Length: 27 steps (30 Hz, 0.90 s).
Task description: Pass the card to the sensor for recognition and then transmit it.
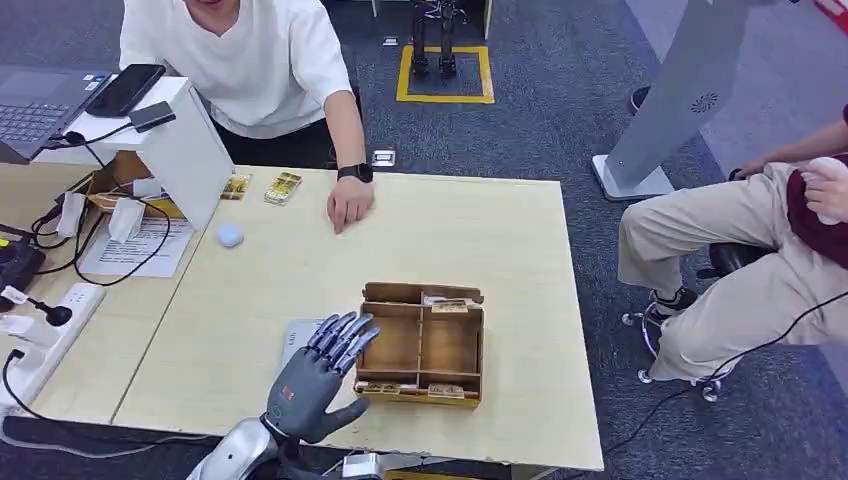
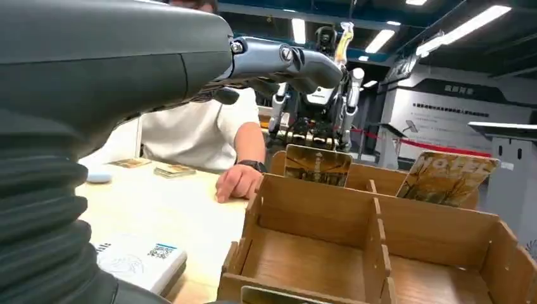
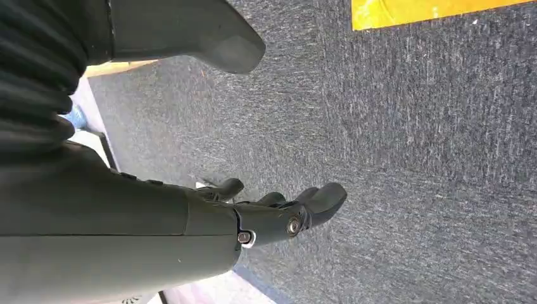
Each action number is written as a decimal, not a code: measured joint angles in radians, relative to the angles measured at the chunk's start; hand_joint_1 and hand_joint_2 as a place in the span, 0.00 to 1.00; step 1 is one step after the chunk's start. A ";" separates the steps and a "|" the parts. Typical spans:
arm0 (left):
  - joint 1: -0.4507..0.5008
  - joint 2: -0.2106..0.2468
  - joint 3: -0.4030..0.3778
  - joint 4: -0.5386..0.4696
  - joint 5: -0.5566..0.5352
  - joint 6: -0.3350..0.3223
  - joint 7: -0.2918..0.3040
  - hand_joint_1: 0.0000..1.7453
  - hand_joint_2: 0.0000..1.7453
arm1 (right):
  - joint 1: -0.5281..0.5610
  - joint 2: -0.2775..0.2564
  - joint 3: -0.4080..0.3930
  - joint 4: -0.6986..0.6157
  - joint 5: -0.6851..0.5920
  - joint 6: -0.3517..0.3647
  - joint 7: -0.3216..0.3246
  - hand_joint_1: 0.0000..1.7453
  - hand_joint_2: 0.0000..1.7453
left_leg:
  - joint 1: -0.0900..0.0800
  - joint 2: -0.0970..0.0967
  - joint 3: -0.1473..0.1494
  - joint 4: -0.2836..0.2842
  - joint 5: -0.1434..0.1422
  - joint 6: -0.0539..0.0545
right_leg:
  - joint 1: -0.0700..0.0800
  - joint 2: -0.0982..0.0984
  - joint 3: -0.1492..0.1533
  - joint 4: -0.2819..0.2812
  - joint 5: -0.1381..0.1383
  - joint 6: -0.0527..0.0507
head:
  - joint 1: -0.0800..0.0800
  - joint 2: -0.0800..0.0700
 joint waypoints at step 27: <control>0.001 0.002 0.000 0.014 -0.011 -0.006 0.005 0.00 1.00 | 0.000 0.000 0.000 0.000 -0.002 0.001 0.005 0.00 1.00 | 0.000 0.000 0.000 0.000 0.000 0.000 | 0.000 0.000 0.000 0.000 0.000 0.000 | 0.000 0.000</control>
